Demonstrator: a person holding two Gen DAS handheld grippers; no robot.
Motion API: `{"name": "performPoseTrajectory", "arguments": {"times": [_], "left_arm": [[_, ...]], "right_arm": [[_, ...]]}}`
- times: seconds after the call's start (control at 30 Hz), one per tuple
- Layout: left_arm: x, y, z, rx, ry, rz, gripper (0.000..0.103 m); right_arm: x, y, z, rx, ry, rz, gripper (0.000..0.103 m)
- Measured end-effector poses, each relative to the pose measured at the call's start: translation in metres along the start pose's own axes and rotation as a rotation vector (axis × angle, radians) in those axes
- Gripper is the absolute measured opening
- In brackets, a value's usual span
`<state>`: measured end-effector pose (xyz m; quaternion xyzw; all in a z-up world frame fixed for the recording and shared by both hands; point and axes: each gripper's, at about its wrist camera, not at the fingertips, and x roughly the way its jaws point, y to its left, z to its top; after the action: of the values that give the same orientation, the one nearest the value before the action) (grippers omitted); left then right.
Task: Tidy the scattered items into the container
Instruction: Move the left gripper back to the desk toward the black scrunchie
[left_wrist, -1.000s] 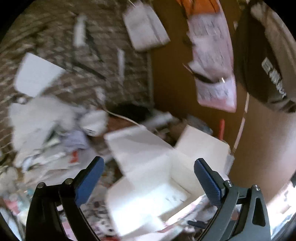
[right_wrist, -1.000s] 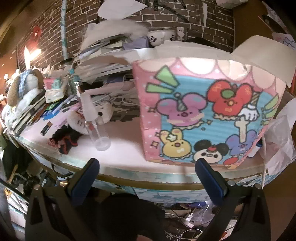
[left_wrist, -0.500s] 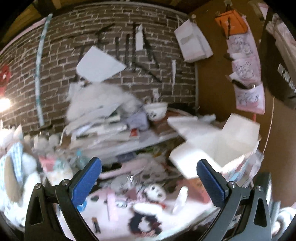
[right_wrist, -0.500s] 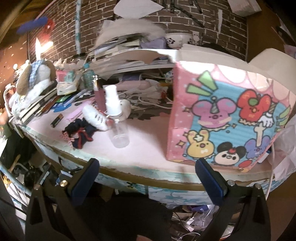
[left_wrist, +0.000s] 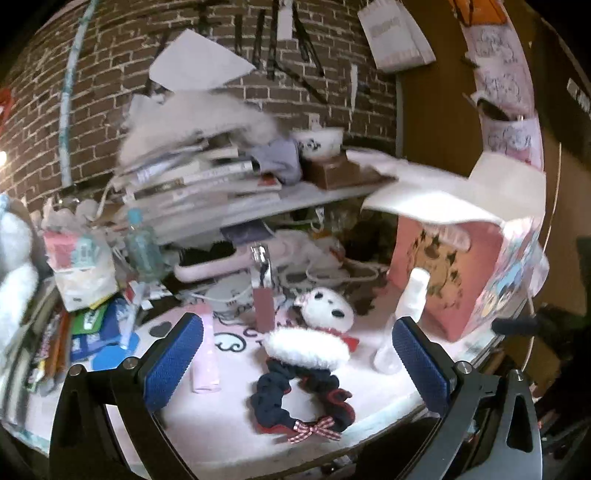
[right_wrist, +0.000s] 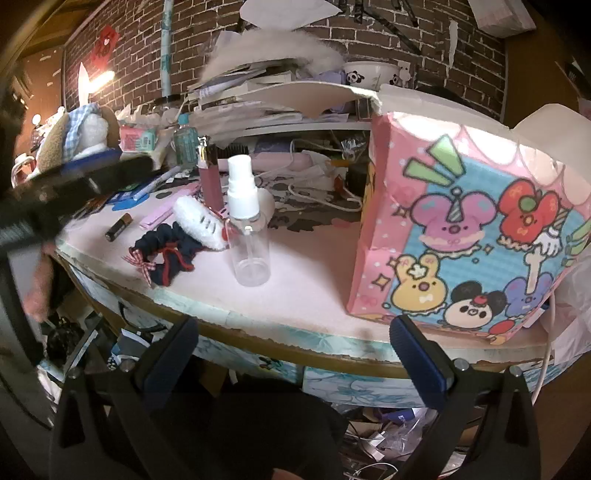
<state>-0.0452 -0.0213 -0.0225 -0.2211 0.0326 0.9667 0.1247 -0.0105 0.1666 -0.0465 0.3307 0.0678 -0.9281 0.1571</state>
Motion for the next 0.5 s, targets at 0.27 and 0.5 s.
{"name": "performPoseTrajectory", "arguments": {"times": [0.27,0.5], "left_arm": [[0.023,-0.001,-0.011,-0.01,0.025,-0.033,0.102],[0.038,-0.001,-0.017,-0.026,0.061,-0.035,0.102]], "right_arm": [[0.002,0.0,0.0,-0.001,0.008,0.004,0.103],[0.003,0.002,-0.001,-0.001,0.015,0.013,0.103]]}}
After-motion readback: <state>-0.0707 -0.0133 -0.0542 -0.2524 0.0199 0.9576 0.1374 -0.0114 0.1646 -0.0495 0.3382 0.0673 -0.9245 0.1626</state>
